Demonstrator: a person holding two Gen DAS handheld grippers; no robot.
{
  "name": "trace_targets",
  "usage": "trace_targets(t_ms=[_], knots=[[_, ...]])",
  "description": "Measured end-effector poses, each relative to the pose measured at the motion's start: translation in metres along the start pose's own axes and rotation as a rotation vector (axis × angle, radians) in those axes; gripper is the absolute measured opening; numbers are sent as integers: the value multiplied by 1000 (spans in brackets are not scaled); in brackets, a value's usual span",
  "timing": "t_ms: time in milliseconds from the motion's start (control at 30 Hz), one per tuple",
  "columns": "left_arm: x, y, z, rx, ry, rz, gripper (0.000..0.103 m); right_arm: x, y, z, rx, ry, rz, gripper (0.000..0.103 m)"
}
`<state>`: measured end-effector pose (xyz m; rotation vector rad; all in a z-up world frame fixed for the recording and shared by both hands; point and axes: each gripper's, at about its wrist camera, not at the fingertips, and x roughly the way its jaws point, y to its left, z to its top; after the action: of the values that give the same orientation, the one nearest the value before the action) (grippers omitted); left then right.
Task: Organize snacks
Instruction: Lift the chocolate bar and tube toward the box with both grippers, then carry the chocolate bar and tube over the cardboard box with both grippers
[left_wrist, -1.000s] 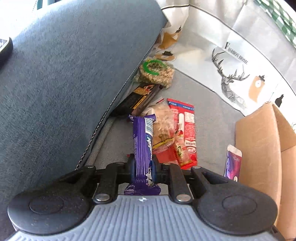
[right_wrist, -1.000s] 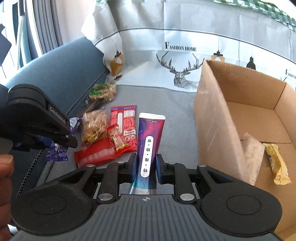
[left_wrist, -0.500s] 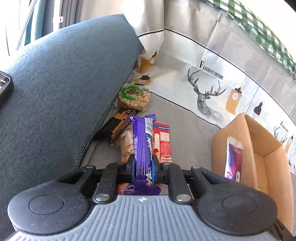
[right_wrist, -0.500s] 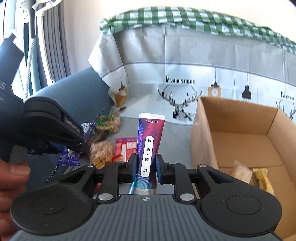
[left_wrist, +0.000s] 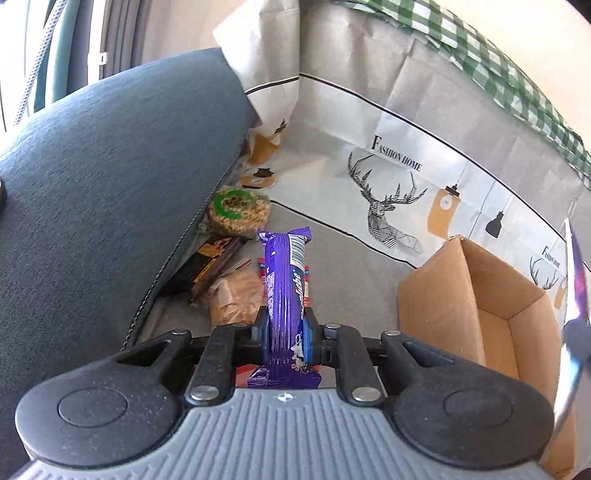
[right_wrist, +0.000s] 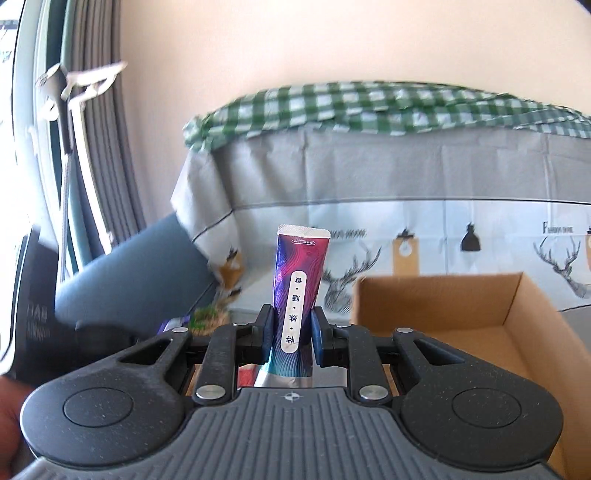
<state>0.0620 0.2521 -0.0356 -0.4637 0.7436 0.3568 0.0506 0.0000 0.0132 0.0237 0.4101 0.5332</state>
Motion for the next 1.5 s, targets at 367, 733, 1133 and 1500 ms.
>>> trace_targets(t_ms=[367,733,1133,1500], knots=[[4,-31,-2,60,-37,-42,18,16,-70,-6,36,31,-75,22],[-2,-104,10,156,-179,-112,18,25,-86,-3,24,-4,-122,22],[11,-180,4,291,-197,-278,18,34,-120,-1,86,40,-271,22],[32,-192,-9,323,-155,-340,18,39,-141,-2,126,72,-351,22]])
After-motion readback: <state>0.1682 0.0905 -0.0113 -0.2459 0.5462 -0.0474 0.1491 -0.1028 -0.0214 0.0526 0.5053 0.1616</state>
